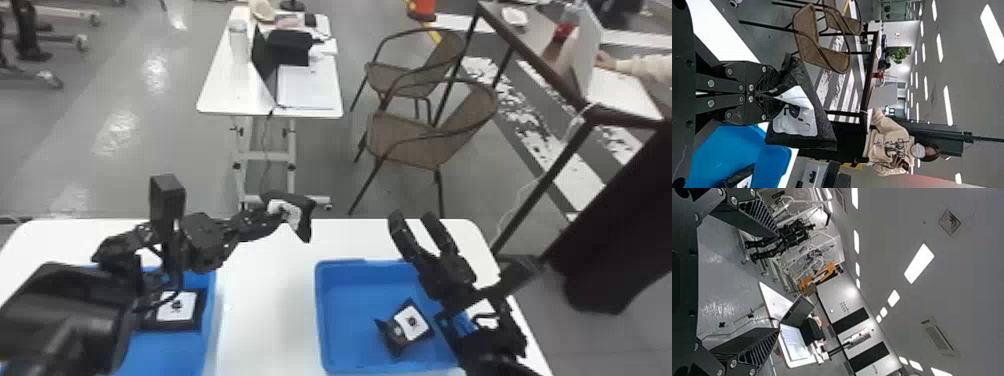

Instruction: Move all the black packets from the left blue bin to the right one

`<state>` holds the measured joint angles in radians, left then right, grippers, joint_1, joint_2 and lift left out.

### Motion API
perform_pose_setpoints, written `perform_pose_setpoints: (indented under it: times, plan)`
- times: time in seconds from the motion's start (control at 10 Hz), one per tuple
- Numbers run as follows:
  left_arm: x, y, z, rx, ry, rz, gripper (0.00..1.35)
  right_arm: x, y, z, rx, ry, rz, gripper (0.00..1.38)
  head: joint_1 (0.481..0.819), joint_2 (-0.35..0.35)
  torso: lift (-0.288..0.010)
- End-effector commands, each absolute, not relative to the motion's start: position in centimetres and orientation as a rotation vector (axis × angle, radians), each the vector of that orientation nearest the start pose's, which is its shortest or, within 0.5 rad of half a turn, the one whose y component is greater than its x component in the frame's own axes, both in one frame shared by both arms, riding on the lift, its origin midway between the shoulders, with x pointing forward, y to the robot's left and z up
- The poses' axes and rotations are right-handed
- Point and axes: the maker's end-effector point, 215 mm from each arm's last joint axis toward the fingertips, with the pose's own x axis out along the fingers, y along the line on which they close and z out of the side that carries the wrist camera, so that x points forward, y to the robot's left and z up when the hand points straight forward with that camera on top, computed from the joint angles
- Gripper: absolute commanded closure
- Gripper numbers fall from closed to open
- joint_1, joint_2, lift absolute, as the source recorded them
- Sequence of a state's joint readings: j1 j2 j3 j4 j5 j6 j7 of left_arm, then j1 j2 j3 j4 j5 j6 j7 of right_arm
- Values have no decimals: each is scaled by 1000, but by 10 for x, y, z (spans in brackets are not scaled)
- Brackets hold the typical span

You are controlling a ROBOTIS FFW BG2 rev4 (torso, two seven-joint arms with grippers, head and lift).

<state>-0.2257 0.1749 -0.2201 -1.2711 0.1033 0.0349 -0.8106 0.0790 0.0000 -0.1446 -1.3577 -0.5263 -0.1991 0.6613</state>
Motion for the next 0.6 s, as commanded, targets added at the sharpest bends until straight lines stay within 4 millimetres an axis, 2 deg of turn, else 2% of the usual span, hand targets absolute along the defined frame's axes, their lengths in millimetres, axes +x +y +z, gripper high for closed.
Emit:
perform_pose_setpoints:
  times: [0.0, 0.3, 0.5]
  plan:
    - [560, 30, -405, 53, 188, -998, 1196, 531, -191, -377, 510, -113, 429, 163, 695, -167, 0]
    - [560, -3, -407, 58, 198, -1056, 1196, 530, -139, -370, 527, -92, 539, 163, 695, -154, 0]
    - [558, -16, -409, 51, 211, -1076, 1196, 529, -111, -362, 527, -94, 593, 163, 695, -141, 0]
